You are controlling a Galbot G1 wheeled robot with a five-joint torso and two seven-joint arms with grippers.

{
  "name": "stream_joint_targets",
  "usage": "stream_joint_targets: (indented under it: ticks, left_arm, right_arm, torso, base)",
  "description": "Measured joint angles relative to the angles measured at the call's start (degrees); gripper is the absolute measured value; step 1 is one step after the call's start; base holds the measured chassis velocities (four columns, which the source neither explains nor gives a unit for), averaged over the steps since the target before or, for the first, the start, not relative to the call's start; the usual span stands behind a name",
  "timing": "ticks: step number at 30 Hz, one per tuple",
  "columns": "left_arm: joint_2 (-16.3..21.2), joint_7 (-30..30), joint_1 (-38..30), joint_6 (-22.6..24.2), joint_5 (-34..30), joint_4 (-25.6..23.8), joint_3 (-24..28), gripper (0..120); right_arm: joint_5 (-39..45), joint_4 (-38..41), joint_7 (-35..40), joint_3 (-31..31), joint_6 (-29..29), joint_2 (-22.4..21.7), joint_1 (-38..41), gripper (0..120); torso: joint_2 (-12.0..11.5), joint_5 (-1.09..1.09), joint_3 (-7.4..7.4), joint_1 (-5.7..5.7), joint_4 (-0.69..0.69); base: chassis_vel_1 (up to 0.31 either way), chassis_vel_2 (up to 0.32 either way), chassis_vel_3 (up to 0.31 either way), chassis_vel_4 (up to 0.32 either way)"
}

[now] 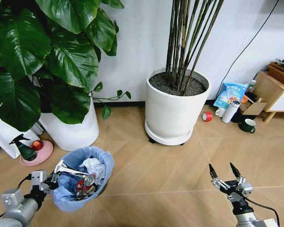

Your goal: Pick up the trash bin and place the garbage on the floor into it.

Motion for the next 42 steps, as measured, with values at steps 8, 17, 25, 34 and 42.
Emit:
stream_joint_targets:
  ticks: [8, 17, 25, 34, 42]
  left_arm:
    - [0.02, -0.01, 0.80, 0.01, -0.26, -0.45, -0.43, 0]
    - [-0.14, 0.03, 1.01, 0.01, -0.26, -0.55, -0.41, 0]
    - [0.15, 0.05, 0.75, 0.01, -0.70, -0.31, -0.51, 0]
    - [0.39, 0.10, 0.11, 0.01, -1.06, 0.33, -0.28, 0]
    - [1.02, 0.01, -1.37, 0.05, -1.70, 1.21, 0.35, 0]
  right_arm:
    - [-0.03, 0.58, -0.24, 0.96, 0.08, -0.15, -0.56, 100]
    - [-0.17, 0.90, -0.63, 1.51, 0.38, 0.00, -1.30, 100]
    - [-0.17, 0.87, -0.65, 1.77, 0.47, 0.09, -1.31, 100]
    - [-0.33, 0.51, -0.84, 1.77, 0.56, 0.26, -1.09, 100]
    - [-0.37, 0.19, -0.81, 1.77, 0.55, 0.19, -0.73, 100]
  torso:
    - [0.00, 0.00, 0.00, 0.00, 0.00]
    - [0.00, 0.00, 0.00, 0.00, 0.00]
    - [0.00, 0.00, 0.00, 0.00, 0.00]
    - [0.00, 0.00, 0.00, 0.00, 0.00]
    - [0.00, 0.00, 0.01, 0.01, 0.00]
  base:
    - [0.057, -0.043, -0.047, 0.045]
    - [0.055, -0.051, -0.057, 0.061]
    - [0.077, -0.075, -0.066, 0.068]
    - [0.084, -0.083, -0.081, 0.092]
    - [0.091, -0.084, -0.101, 0.086]
